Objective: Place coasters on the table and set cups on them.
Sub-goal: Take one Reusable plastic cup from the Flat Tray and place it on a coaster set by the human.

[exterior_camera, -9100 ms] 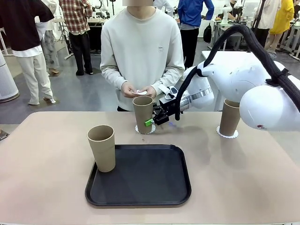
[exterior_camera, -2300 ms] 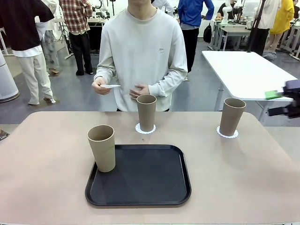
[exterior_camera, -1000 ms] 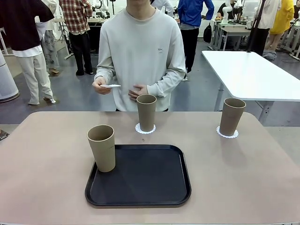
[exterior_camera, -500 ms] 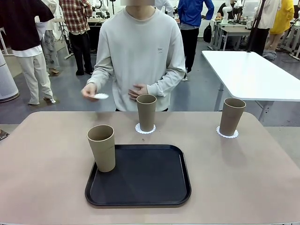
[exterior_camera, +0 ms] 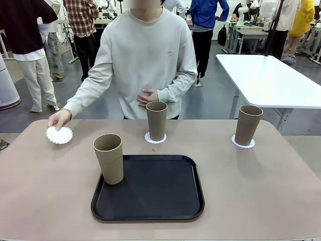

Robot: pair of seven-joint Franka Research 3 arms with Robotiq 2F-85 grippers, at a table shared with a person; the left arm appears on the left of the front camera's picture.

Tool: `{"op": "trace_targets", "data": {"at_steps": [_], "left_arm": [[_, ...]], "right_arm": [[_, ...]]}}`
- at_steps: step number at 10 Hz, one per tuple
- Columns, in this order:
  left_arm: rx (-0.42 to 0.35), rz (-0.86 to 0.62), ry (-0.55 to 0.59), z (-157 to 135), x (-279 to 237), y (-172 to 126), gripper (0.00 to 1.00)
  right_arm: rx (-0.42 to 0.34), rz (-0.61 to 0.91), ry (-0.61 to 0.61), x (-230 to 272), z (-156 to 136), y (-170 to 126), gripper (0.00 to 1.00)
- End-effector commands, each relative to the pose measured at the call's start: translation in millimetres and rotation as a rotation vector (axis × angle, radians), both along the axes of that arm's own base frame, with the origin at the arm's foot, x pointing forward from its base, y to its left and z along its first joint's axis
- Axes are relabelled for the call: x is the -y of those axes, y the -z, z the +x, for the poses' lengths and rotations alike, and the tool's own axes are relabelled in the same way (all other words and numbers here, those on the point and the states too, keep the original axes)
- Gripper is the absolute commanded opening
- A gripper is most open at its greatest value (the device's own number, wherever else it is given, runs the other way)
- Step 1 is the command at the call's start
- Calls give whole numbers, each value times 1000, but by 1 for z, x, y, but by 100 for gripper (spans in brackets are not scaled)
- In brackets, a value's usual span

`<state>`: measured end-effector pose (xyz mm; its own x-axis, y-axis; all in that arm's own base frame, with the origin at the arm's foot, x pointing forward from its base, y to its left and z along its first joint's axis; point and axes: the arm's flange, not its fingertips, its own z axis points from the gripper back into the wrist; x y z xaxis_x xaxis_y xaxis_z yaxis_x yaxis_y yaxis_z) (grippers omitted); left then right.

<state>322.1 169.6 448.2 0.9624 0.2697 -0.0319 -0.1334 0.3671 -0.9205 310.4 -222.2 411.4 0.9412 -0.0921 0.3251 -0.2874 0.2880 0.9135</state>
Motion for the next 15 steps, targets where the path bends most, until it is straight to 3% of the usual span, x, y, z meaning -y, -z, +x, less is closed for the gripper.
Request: {"op": "trace_targets", "data": {"at_steps": [1,15], "left_arm": [[14,-19,-2,0,-1,-2,100],[0,0,0,0,0,0,100]], "right_arm": [[0,6,4,0,-2,2,100],[0,6,4,0,-2,2,100]]}}
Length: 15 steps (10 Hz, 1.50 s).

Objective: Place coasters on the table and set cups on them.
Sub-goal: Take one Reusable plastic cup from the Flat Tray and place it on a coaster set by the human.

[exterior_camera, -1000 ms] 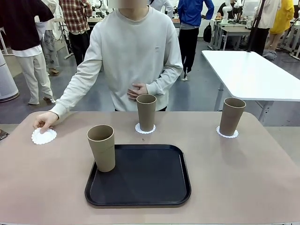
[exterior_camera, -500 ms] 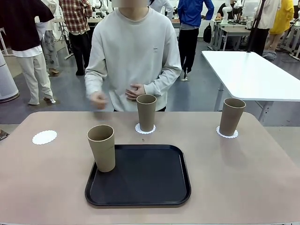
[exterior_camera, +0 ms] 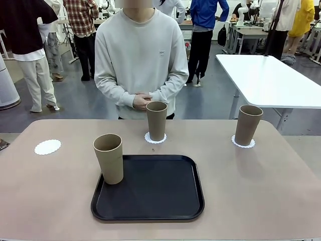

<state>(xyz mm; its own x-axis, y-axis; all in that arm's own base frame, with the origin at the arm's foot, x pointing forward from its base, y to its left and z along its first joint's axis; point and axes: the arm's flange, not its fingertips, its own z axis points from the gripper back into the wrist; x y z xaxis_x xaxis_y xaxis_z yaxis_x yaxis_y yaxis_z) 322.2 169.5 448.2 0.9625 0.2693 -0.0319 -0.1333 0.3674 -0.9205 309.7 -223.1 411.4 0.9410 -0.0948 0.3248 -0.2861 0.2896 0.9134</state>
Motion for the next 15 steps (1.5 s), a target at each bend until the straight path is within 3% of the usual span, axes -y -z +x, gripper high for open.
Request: {"op": "trace_targets", "data": {"at_steps": [1,3,5,6,7,9,11,12,13,14,15], "left_arm": [[114,208,15,29,13,0,100],[383,418,266,72,56,-15,100],[559,549,540,82,108,-25,100],[595,626,606,81,128,-24,100],[597,716,743,78,161,-21,100],[632,820,862,69,201,-15,100],[721,979,901,62,230,-3,100],[728,1014,911,65,237,5,100],[680,1004,926,67,238,10,100],[567,903,833,68,232,5,100],[718,980,941,66,240,1,100]], "right_arm": [[1,7,1,-1,-1,2,100],[1,7,1,-1,-1,2,100],[1,7,1,-1,-1,2,100],[1,7,1,-1,-1,2,100],[1,7,1,-1,-1,2,100],[1,7,1,-1,-1,2,100],[1,7,1,-1,-1,2,100],[1,7,1,-1,-1,2,100],[1,7,1,-1,-1,2,100],[1,7,1,-1,-1,2,100],[1,7,1,-1,-1,2,100]]}}
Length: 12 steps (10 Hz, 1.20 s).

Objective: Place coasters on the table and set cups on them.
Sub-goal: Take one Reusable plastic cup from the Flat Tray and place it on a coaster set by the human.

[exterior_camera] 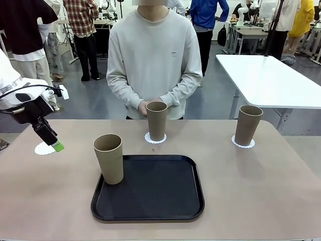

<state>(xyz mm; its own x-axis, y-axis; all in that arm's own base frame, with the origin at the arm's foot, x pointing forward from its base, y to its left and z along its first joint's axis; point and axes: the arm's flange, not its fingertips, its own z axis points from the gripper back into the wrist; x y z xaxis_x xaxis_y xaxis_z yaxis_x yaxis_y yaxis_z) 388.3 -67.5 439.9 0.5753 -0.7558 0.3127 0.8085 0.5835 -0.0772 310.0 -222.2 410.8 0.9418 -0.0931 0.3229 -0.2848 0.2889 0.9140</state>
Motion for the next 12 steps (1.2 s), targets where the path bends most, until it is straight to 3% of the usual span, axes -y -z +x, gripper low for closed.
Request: {"op": "trace_targets", "data": {"at_steps": [1,4,7,8,10,12], "left_arm": [[34,15,51,0,3,-8,100],[15,2,25,-1,4,-5,100],[243,-253,374,5,16,28,100],[280,-330,456,3,12,34,100],[303,-459,533,11,-15,40,100],[260,-616,547,22,-45,53,100]], "right_arm": [[3,7,3,0,-2,1,100],[3,7,3,0,-2,1,100],[3,7,3,0,-2,1,100],[3,7,3,0,-2,1,100],[3,7,3,0,-2,1,100],[3,7,3,0,-2,1,100]]}}
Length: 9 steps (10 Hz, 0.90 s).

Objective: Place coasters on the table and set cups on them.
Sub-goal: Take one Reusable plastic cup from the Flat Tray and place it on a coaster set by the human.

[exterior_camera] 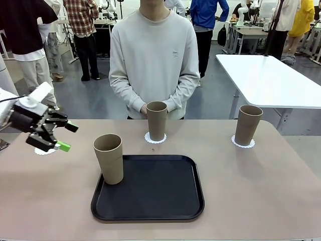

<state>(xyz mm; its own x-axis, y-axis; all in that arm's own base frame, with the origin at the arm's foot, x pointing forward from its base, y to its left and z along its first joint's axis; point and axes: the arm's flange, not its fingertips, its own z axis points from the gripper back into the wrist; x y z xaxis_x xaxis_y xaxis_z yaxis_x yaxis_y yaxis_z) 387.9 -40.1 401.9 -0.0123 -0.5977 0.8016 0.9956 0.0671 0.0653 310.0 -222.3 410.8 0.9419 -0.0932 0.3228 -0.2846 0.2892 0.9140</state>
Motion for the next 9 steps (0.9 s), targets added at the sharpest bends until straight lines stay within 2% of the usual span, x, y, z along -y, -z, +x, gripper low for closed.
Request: {"op": "trace_targets", "data": {"at_steps": [1,4,6,7,9], "left_arm": [[-121,-86,98,27,-27,21,100],[-131,-164,132,38,-29,42,100],[-77,-143,146,34,-24,47,100],[-161,-159,134,33,-31,46,100],[-161,-159,134,33,-31,46,100]], "right_arm": [[3,7,3,0,-1,1,100],[3,7,3,0,-1,1,100],[3,7,3,0,-1,1,100],[3,7,3,0,-1,1,100],[3,7,3,0,-1,1,100]]}}
